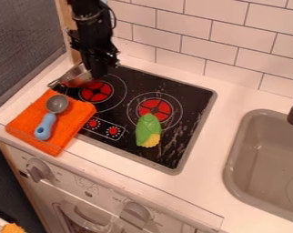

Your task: Put the silver pot on the left burner

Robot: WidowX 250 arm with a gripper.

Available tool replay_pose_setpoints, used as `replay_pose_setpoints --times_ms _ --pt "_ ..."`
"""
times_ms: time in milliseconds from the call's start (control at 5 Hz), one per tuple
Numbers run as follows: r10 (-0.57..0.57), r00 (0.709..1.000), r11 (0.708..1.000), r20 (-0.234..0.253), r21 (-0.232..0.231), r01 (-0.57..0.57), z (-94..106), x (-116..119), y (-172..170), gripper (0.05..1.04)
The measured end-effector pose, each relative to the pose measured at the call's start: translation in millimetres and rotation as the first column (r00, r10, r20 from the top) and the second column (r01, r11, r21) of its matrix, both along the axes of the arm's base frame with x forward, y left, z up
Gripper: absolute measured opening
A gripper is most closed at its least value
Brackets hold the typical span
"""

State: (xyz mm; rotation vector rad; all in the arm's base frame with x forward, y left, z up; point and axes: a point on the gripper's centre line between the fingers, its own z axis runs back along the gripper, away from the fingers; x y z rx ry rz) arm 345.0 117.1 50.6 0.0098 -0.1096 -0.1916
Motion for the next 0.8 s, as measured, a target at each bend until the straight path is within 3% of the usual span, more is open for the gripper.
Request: replay_pose_setpoints --times_ms 200,400,600,800 --pt "-0.024 0.999 1.000 -0.031 0.013 0.025 -11.9 1.8 -3.3 0.277" --pt "0.033 0.999 0.999 -0.043 -0.020 -0.034 -10.7 -1.2 -1.9 0.572" --pt "0.087 0.996 0.995 -0.009 -0.044 -0.087 13.0 -4.9 2.1 0.854" --pt "0.146 0.987 0.989 0.073 -0.030 -0.144 55.8 -16.9 -1.9 1.015"
